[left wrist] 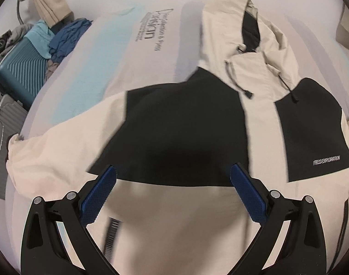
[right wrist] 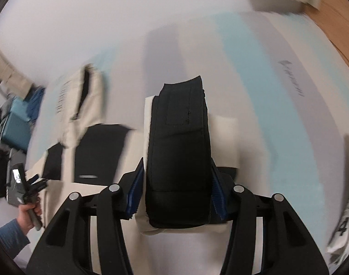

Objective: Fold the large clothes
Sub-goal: 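Fold the sleeve across the jacket body with the right gripper while the left gripper grasps the other cuff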

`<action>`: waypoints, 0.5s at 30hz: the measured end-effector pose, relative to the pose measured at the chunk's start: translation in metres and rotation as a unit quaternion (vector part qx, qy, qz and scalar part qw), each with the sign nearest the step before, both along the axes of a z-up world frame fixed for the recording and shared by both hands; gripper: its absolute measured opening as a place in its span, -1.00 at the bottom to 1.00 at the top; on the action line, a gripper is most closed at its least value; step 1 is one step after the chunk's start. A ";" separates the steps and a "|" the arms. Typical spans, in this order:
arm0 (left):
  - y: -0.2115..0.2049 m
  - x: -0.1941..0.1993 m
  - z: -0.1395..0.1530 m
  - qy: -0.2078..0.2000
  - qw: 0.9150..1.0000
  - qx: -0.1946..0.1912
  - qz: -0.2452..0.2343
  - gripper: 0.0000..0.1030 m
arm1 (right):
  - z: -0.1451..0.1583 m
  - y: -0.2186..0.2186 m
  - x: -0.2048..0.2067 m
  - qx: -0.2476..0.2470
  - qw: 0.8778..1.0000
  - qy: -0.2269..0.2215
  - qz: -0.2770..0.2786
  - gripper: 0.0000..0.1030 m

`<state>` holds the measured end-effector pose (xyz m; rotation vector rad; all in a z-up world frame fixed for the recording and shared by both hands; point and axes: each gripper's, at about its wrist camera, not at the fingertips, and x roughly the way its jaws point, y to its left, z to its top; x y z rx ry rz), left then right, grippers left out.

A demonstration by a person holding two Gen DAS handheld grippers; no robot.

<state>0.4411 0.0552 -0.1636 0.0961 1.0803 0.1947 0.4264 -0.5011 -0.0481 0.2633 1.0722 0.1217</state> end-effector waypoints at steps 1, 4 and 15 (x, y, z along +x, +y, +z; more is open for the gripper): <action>0.006 -0.003 0.001 -0.002 1.000 -0.001 -0.001 0.88 | 0.009 0.030 0.001 0.001 1.000 -0.005 0.013 -0.06; 0.048 -0.011 0.011 -0.007 1.000 -0.013 0.005 0.88 | 0.025 0.109 0.013 -0.007 0.999 -0.014 0.046 -0.06; 0.240 -0.042 0.022 -0.020 0.999 -0.022 0.036 0.88 | 0.023 0.388 0.023 -0.056 0.986 -0.017 0.155 -0.07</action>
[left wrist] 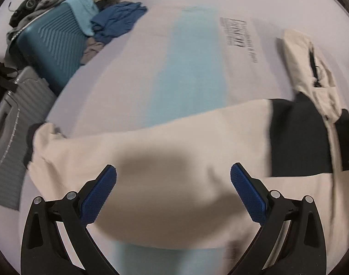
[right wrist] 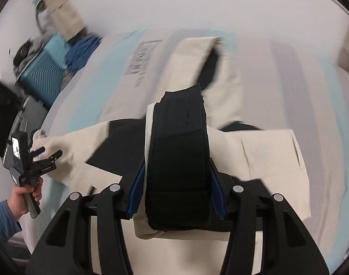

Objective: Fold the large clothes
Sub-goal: 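Fold the sleeve across the jacket body with the right gripper while the left gripper grasps the other cuff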

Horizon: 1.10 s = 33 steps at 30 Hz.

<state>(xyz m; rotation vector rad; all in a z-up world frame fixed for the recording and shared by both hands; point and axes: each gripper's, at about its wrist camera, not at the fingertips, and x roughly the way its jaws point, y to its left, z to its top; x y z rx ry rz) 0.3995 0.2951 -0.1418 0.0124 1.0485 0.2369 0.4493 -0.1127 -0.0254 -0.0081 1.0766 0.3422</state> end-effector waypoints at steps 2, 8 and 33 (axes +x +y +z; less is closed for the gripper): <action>0.030 -0.005 -0.001 -0.003 1.000 0.001 0.003 0.88 | -0.018 0.044 0.007 -0.002 1.000 0.010 0.011 -0.08; 0.114 -0.022 0.002 -0.017 1.000 -0.004 0.015 0.88 | -0.076 0.136 0.027 -0.034 0.998 0.043 0.027 -0.11; 0.318 -0.091 -0.035 -0.011 0.992 -0.038 0.118 0.90 | -0.122 0.256 -0.041 -0.035 0.998 0.013 0.042 0.44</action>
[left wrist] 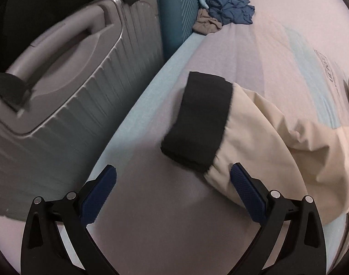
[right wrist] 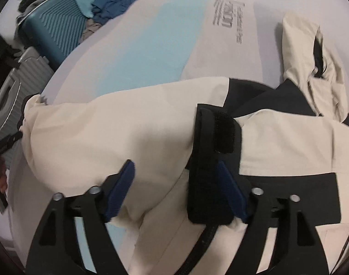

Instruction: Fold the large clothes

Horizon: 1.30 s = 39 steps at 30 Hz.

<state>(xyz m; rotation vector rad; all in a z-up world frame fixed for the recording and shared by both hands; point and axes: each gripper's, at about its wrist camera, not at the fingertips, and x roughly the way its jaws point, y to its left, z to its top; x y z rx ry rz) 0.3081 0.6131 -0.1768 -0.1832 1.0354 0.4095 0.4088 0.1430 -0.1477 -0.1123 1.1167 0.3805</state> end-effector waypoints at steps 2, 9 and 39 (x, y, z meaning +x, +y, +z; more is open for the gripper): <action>0.004 0.007 -0.006 0.002 1.000 -0.020 -0.006 0.90 | 0.007 -0.008 -0.009 -0.001 1.000 -0.011 0.008 0.45; 0.007 0.031 -0.028 0.020 0.996 -0.080 -0.039 0.90 | 0.019 -0.054 -0.014 -0.032 0.999 -0.021 0.007 0.46; -0.169 0.036 0.092 -0.056 0.995 0.052 -0.066 -0.79 | 0.029 -0.193 -0.013 -0.046 0.993 -0.055 -0.092 0.84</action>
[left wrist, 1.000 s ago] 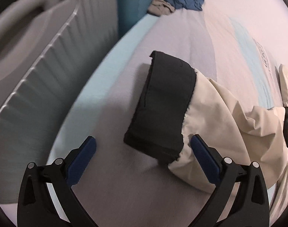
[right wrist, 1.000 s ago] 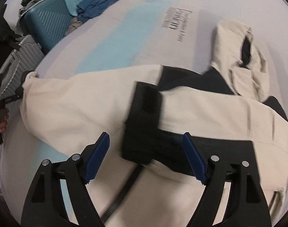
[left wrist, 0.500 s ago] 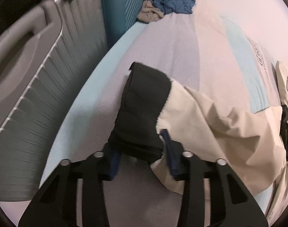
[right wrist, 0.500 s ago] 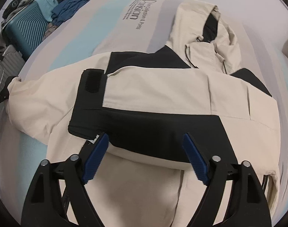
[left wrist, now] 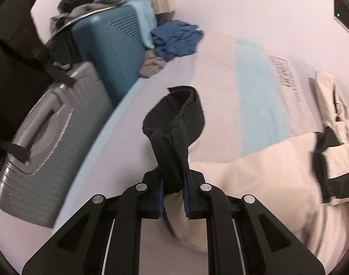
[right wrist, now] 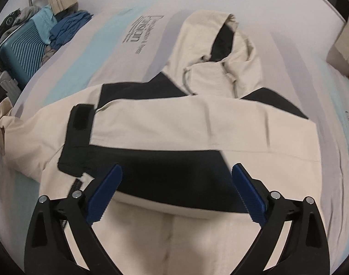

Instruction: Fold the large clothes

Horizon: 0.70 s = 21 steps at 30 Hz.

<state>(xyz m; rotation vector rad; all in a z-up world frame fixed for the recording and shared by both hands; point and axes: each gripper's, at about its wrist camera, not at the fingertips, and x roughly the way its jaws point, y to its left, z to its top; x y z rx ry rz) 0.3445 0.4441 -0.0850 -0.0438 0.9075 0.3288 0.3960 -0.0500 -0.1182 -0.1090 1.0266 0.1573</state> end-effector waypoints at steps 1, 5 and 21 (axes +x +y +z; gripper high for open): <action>-0.018 0.003 0.004 0.001 1.000 0.008 -0.006 -0.79 | 0.001 -0.007 0.001 -0.005 1.000 -0.005 -0.002 0.86; -0.070 0.012 0.011 -0.001 1.000 0.004 -0.018 -0.80 | 0.007 -0.029 0.005 -0.015 1.000 -0.020 -0.002 0.86; -0.356 0.041 0.038 -0.021 0.996 -0.038 -0.081 -0.80 | 0.055 -0.179 0.008 -0.017 0.999 -0.046 -0.006 0.86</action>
